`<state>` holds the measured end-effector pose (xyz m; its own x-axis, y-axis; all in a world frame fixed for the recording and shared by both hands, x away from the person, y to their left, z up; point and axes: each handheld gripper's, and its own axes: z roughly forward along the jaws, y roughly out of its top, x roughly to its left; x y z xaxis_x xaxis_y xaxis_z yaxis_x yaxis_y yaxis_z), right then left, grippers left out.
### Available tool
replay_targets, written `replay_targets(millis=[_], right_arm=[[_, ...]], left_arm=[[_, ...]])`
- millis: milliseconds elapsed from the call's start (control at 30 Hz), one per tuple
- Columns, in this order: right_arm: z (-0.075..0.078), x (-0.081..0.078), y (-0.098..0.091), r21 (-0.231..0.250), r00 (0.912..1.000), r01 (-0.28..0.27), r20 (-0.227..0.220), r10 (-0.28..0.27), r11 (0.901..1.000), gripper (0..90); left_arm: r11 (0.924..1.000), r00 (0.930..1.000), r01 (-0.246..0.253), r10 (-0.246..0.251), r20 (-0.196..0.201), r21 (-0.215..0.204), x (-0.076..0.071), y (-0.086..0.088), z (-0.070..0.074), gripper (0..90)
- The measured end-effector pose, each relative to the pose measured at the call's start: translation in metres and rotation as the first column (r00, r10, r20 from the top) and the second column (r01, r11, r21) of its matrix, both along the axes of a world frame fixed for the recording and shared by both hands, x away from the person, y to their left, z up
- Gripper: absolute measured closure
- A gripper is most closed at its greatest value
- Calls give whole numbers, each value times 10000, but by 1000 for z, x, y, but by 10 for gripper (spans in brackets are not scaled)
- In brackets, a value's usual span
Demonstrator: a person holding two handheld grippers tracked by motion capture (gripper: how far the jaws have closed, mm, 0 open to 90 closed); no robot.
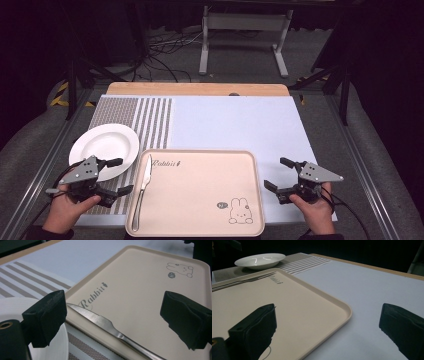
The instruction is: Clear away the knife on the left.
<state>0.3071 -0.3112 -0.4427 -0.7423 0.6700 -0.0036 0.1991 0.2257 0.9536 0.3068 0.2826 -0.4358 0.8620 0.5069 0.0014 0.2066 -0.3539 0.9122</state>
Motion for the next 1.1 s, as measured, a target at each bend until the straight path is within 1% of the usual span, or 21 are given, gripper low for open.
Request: replay_targets(millis=[33,67,100,133,267,300,400,467,500,533,633,667,700,767,800,900,967,1000,1033,1067,1100], right_arm=[[0,0,0,28,10000,-2,9,2,10000,18],[0,0,0,26,10000,12,11,-12,10000,18],[0,0,0,40,10000,0,15,0,10000,18],[0,0,-1,32,10000,-3,16,2,10000,18],[-1,-1,-2,107,10000,24,24,-24,9999,17],[-1,-1,-2,141,10000,24,36,-24,9999,17],[-2,-1,-4,222,10000,41,34,-42,9997,17],[-2,-1,-4,258,10000,53,40,-54,9997,17],[-3,-1,-4,291,10000,49,50,-51,9996,17],[-4,-1,-5,323,10000,58,38,-59,9995,16],[-5,-1,-6,399,10000,98,-19,-97,9992,16],[-6,-1,-7,444,9999,98,-30,-97,9990,16],[-8,-1,-8,468,9999,134,-62,-132,9988,16],[-10,-1,-9,518,9998,173,-135,-166,9985,16],[-11,-1,-9,516,9997,184,-171,-176,9985,16],[-11,-2,-9,562,9997,193,-170,-184,9982,15],[-10,-2,-8,557,9998,168,-131,-161,9983,15],[-10,-3,-8,546,9997,192,-151,-184,9983,16],[-10,-3,-8,546,9997,192,-151,-184,9983,16],[-10,-3,-7,533,9997,204,-169,-195,9984,16],[-10,-2,-7,510,9995,236,-198,-226,9984,16]], left_arm=[[9999,10000,-84,84,25,-140,-1,2,-2,78],[9996,9996,-212,215,175,-197,-3,5,-3,77],[9996,9996,-212,215,175,-197,-3,5,-3,77],[9985,9988,-397,408,277,-387,-4,12,-7,72],[9969,9978,-582,598,300,-534,-8,22,-15,68],[9972,9972,-605,623,412,-451,-9,25,-16,67],[9974,9978,-592,604,275,-403,-11,28,-23,63],[9978,9977,-596,604,306,-279,-10,31,-28,61],[9976,9980,-613,619,155,-330,-11,31,-32,61],[9975,9979,-631,635,117,-309,-12,32,-35,61],[9974,9977,-672,675,98,-244,-12,33,-37,61],[9976,9975,-666,670,208,-187,-12,34,-38,61],[9975,9975,-672,676,201,-207,-12,35,-38,60],[9972,9977,-667,669,50,-343,-13,35,-40,59],[9973,9978,-654,657,99,-335,-13,36,-41,59],[9959,9976,-671,661,-193,-600,-14,36,-45,57],[9959,9974,-707,697,-185,-557,-14,37,-45,54],[9937,9966,-783,761,-305,-804,-14,37,-45,54],[9937,9966,-783,761,-305,-804,-14,37,-45,53],[9921,9962,-816,783,-378,-948,-14,38,-44,53],[9918,9960,-831,793,-423,-974,-14,38,-44,50]])
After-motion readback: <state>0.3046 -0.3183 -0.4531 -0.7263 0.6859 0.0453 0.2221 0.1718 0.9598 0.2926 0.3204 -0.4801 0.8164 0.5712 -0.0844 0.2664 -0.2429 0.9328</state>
